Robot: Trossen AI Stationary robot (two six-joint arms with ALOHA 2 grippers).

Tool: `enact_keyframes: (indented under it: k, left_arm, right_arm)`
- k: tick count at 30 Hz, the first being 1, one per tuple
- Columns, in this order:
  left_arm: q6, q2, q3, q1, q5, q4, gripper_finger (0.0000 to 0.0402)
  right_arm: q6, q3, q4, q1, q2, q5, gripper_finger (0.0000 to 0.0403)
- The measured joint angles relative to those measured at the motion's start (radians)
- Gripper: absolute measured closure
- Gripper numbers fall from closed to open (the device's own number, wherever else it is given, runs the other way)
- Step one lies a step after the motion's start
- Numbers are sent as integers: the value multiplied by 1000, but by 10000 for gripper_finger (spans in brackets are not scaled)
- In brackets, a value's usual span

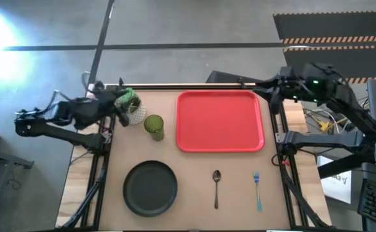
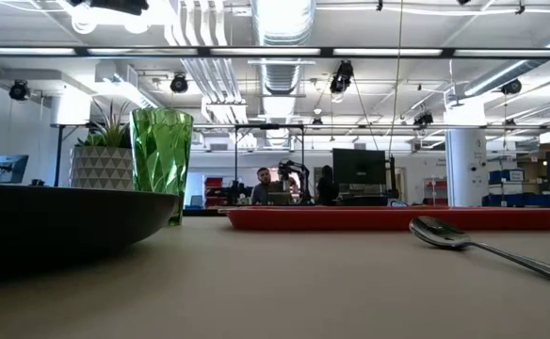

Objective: Pick and place plate/cup/fork/spoon on tray
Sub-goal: Put the green cup on the top left of the red tray

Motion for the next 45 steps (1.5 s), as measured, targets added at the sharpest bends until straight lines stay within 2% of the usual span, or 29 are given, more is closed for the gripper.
enact_keyframes:
  k: [8,16,25,32,34,39,45]
  left_arm:
    - [-2,168,-4,43,4,-9,244]
    - [-2,149,61,50,-1,-6,244]
    - [-221,73,48,57,6,-218,244]
    - [-261,145,30,75,13,-235,244]
    - [-264,172,35,89,65,-234,244]
    - [-298,224,40,139,303,-234,235]
    - [-342,268,46,142,392,-233,187]
  right_arm:
    - [17,-35,-92,4,108,-8,242]
    - [55,-89,-178,77,212,-36,247]
    - [63,-103,-94,161,303,-37,250]
    - [73,-87,48,214,327,-55,245]
    - [74,-75,52,227,330,-54,243]
    - [73,-15,71,253,301,-56,245]
    - [69,40,70,282,263,-55,248]
